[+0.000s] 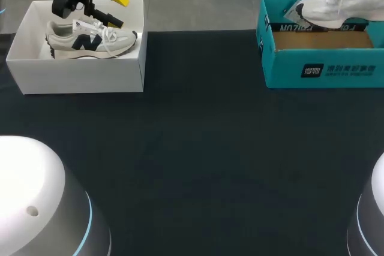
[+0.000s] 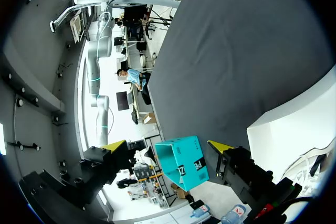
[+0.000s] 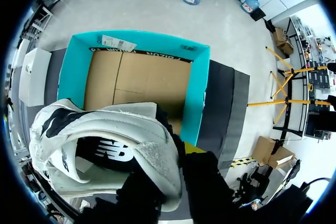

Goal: Take the shoe out of the shoebox, open the shoe tongue, remove and reinsert the insole, then place the shoe into the shoebox

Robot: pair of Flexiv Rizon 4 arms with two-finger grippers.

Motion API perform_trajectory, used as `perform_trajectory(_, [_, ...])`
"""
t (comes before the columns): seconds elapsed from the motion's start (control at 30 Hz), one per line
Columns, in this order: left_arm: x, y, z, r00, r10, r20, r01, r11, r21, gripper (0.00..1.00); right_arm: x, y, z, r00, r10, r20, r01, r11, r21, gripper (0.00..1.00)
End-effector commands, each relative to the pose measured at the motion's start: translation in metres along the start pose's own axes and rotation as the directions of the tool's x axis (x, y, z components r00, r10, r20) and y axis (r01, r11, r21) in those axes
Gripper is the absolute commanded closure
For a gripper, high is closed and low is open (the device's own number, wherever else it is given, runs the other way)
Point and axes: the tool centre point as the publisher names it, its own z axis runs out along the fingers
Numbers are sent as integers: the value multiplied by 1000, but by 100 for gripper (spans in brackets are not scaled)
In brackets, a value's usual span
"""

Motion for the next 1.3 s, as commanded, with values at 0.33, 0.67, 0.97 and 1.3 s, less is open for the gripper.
perform_trajectory(0.33, [0, 0, -1, 1000, 1, -2, -1, 1000, 3, 0, 2, -2, 5, 999, 28, -17, -28, 1000, -9, 100])
perform_trajectory(0.67, [0, 0, -1, 1000, 1, -2, -1, 1000, 3, 0, 0, -8, 10, 988, 136, 67, -136, 991, -9, 100])
perform_trajectory(0.97, [0, 0, -1, 1000, 1, -2, -1, 1000, 3, 0, 1, -10, 23, 979, 184, 92, -180, 982, -50, 100])
perform_trajectory(1.3, [0, 0, -1, 1000, 1, -2, -1, 1000, 3, 0, 1, -12, 23, 977, 197, 88, -192, 980, -58, 100])
